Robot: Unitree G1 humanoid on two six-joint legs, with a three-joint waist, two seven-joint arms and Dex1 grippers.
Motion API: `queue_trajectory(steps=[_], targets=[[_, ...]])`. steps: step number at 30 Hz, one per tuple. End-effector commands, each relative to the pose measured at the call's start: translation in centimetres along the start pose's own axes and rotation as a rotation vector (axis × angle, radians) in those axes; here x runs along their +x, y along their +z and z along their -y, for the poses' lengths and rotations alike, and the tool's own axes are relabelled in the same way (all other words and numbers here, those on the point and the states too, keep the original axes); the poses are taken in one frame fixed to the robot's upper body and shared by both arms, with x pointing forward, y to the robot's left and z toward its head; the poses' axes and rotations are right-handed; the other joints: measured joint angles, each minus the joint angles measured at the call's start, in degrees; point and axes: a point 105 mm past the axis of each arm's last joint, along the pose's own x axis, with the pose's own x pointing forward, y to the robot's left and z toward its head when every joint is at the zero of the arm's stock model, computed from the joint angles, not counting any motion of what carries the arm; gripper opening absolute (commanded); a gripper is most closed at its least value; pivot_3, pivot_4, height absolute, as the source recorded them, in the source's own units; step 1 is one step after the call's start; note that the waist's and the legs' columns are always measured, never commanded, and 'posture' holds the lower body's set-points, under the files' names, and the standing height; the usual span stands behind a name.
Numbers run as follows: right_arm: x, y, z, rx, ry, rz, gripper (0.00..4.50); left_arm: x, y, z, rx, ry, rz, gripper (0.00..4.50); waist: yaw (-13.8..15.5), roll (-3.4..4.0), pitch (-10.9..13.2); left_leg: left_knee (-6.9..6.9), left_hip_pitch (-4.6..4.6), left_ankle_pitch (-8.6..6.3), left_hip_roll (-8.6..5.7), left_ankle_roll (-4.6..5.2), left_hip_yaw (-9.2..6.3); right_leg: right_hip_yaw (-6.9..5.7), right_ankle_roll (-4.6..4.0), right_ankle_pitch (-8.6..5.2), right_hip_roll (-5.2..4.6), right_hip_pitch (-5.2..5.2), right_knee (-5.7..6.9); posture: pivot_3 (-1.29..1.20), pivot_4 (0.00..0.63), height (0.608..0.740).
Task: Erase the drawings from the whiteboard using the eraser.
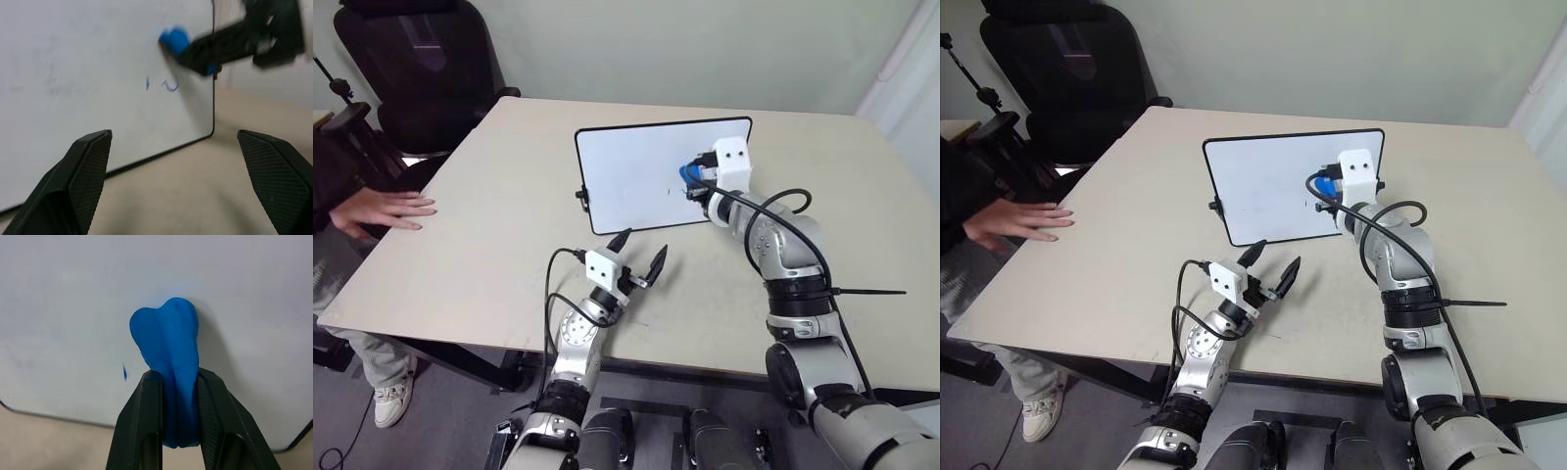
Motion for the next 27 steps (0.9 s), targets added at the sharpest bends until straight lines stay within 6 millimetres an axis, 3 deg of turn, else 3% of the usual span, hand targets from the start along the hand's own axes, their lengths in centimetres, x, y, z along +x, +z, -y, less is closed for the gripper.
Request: queue_trajectory(steps=[1,9,15,22,27], targets=[[-0.5,2.9,-0.6,0.001,0.008,0.114,0.78,0.3,1.0,-0.8,0.013,0.002,0.052,4.5,0.01,0.0,0.0,0.0,0.0,0.0,0.0,0.0,0.0,0.0,-0.02,0.02,0.0,0.0,0.02,0.0,0.15,0.74],[0.6,-3.1,1.2,-0.048,-0.076,-0.119,0.78,-1.2,0.1,-0.3,0.012,0.001,0.055,4.5,-0.01,0.01,-0.01,0.0,0.13,0.0,0.0,0.0,0.0,0.0,-0.01,0.14,0.0,-0.02,0.01,0.0,0.15,0.74],[0.5,-4.6,1.7,-0.041,-0.093,-0.182,0.78,-1.9,-0.7,0.3,0.009,0.003,0.051,4.5,-0.01,0.12,-0.08,0.0,0.29,-0.01,-0.01,-0.02,0.0,0.02,0.14,0.11,-0.01,0.06,0.0,0.0,0.15,0.74],[0.3,-2.2,0.3,-0.05,-0.031,-0.103,0.78,-2.3,-1.2,0.5,0.007,0.002,0.047,4.5,-0.01,0.2,-0.13,-0.02,0.5,-0.04,-0.01,-0.07,0.0,0.04,0.25,0.05,-0.01,0.08,-0.02,0.0,0.15,0.74],[-0.4,1.2,-2.3,-0.053,0.066,0.01,0.78,-1.7,-1.6,-0.5,0.001,0.009,0.028,4.5,0.01,0.5,-0.31,-0.06,0.52,-0.06,-0.01,-0.1,0.0,0.05,0.23,0.06,-0.01,0.08,-0.01,0.0,0.15,0.74]])
